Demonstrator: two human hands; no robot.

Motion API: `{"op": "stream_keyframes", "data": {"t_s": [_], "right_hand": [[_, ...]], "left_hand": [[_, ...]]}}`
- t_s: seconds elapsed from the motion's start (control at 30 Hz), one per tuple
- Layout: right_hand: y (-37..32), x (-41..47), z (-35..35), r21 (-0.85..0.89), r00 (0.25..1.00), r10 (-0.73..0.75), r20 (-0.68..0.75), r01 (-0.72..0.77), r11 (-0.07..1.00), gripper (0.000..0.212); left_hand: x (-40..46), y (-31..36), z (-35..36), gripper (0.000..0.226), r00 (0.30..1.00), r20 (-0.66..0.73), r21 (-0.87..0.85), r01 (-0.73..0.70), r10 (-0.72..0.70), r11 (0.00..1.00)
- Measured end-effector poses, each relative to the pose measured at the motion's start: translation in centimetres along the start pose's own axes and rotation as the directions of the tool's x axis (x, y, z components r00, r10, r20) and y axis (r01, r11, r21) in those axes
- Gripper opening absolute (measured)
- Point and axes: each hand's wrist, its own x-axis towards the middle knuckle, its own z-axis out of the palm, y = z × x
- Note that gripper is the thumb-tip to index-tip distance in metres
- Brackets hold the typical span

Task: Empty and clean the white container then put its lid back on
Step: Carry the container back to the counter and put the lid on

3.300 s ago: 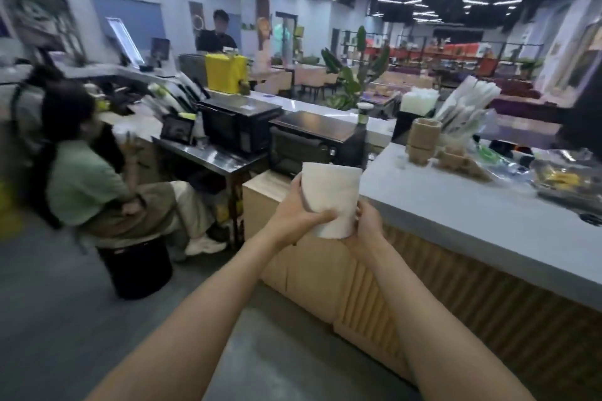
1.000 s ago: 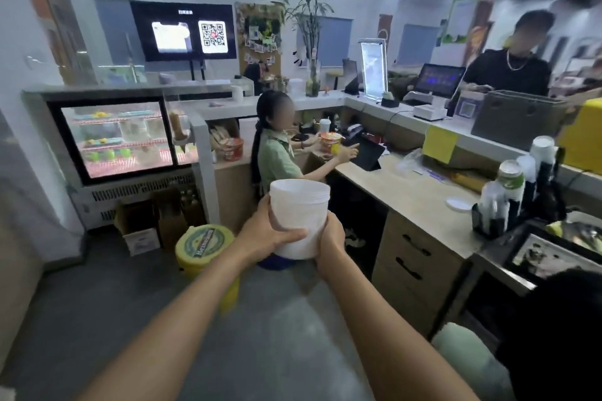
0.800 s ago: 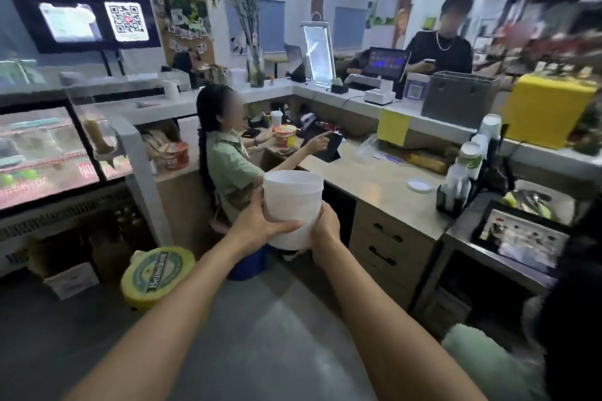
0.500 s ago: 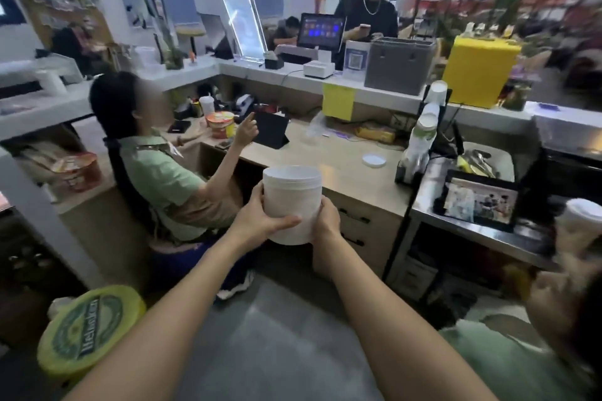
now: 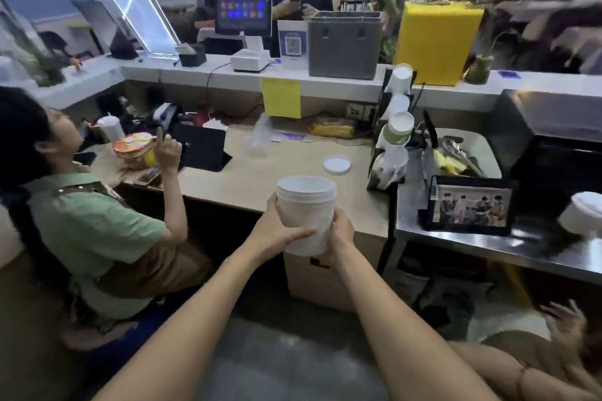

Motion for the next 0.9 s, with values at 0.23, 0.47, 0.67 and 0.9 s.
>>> {"op": "stream_keyframes", "data": {"t_s": [0.23,0.47,0.67,0.9], "right_hand": [[-2.7,10.6,1.4,0.052,0.998,0.041,-0.055,-0.038,0.998,0.034],[-4.2,21.0,3.3,0.065,0.985,0.108,-0.136,-0.100,0.993,0.030],[-4.7,28.4,3.5,0.032,0.960,0.189,-0.205,-0.186,0.982,0.035],[-5.4,36.4,3.3,-0.084,0.937,0.250,-0.245,-0.277,0.957,0.030]], "left_hand": [[12.5,-0.8,1.6,0.120,0.998,0.059,-0.064,0.018,-0.014,0.998],[24.2,-3.3,1.9,0.126,0.988,0.146,-0.101,0.070,-0.055,0.992],[32.1,-5.6,2.9,0.132,0.969,0.213,-0.032,0.132,-0.123,0.991],[38.9,-8.6,4.6,0.116,0.966,0.189,0.033,0.176,-0.179,0.984]]}}
